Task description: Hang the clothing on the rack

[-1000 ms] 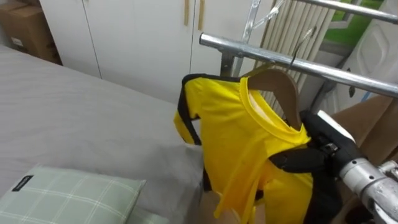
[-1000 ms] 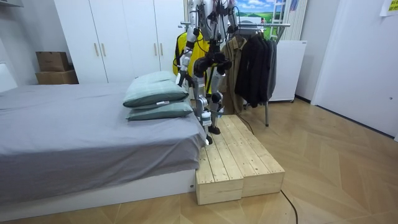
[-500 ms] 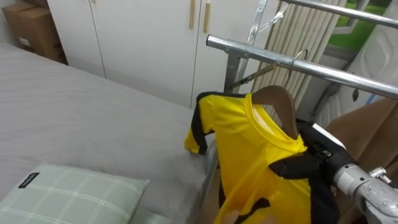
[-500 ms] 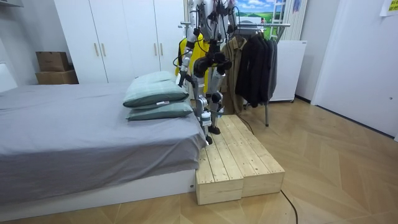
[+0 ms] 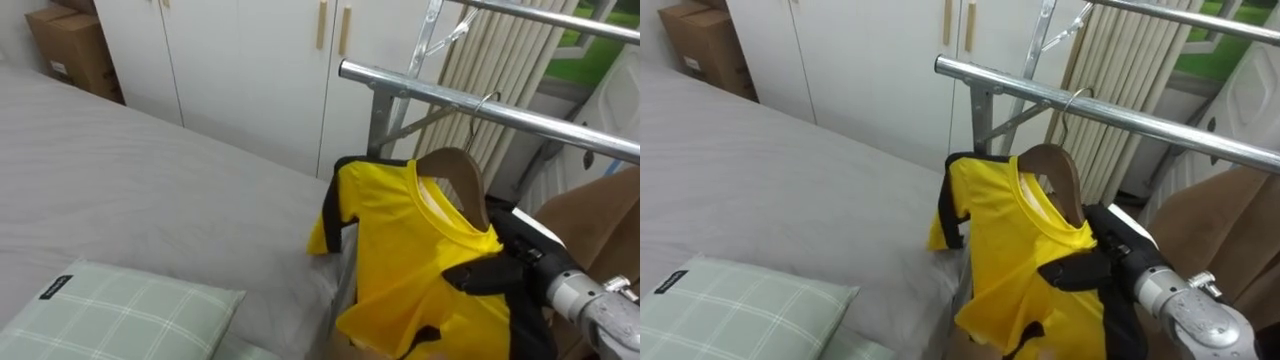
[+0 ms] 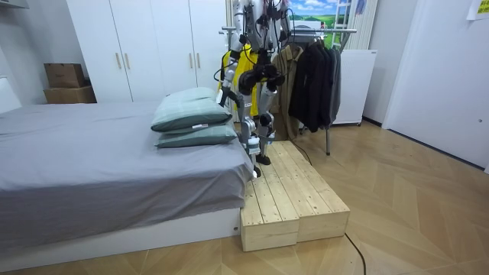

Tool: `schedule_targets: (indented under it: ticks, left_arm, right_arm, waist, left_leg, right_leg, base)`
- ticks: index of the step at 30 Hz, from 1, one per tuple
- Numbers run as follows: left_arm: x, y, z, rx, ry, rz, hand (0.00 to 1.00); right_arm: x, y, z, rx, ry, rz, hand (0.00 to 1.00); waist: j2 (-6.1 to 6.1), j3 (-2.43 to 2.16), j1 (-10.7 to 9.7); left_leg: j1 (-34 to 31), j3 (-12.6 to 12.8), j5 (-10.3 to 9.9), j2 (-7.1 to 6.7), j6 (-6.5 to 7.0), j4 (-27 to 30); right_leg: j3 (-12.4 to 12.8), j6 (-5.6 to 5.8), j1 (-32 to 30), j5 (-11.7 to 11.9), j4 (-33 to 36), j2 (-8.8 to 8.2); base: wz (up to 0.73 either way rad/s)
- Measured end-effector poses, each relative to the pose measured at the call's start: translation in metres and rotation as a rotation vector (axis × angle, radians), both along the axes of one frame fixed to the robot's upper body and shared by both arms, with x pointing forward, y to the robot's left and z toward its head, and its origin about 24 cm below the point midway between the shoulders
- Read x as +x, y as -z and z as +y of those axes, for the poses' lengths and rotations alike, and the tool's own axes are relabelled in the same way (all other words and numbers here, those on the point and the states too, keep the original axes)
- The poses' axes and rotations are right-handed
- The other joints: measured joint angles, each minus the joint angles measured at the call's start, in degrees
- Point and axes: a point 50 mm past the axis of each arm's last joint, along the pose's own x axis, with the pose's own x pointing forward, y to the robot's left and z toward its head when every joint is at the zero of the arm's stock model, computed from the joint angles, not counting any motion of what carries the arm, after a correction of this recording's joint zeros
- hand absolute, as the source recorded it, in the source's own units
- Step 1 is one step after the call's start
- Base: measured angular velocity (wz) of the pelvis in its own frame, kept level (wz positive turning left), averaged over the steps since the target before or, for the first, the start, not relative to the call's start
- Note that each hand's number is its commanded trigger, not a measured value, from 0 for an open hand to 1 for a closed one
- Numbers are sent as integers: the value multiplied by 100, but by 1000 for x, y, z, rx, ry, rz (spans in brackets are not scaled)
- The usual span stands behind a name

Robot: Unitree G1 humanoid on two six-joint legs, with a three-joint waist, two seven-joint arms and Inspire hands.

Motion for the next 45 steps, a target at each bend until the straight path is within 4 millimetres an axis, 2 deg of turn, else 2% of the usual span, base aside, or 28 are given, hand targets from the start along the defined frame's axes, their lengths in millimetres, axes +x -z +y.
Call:
schedule_targets:
  ticks: [7,13,16,22,32,37,45]
  left_arm:
    - [0,0,0,-2,-5,-2,0]
    - [1,0,0,-2,-5,-5,0]
    - [2,0,0,-1,-4,-7,0]
    - [2,0,0,-2,-6,-7,0]
    - [2,0,0,-3,-2,-6,0]
    - [2,0,-1,-3,-1,-5,0]
    - [1,0,0,-2,-1,-2,0]
  right_arm:
    - [-1,4,-1,3,3,12,100]
    - [-2,7,-2,0,4,13,100]
    - [-3,10,-3,3,9,22,100]
    - [-4,15,-4,7,18,40,100]
    - [-4,21,3,25,22,48,100]
    - [-4,21,4,29,27,46,100]
    - [-4,21,3,27,33,42,100]
  waist:
    - [46,-9,3]
    - [79,-21,10]
    - [79,-21,15]
    - [73,-22,22]
    - [51,-29,31]
    - [52,-29,36]
    - [54,-30,46]
  left_leg:
    - [8,16,3,10,-5,3]
    - [26,5,2,37,-10,2]
    - [12,-10,7,23,-9,2]
    - [45,4,12,23,-16,3]
    - [50,19,12,18,-15,2]
    - [54,18,12,33,-12,0]
    - [69,-8,7,46,0,-20]
  right_leg:
    - [18,14,3,17,1,15]
    - [-139,-3,4,7,8,-8]
    - [-15,-12,18,0,0,20]
    - [-1,-10,38,0,-2,21]
    - [24,36,34,-5,-13,21]
    - [-12,132,20,-45,-15,20]
    - [-27,148,46,-47,-80,21]
  base:
    - [-1]
    - [3]
    - [1]
    - [0]
    - [0]
    - [0]
    - [0]
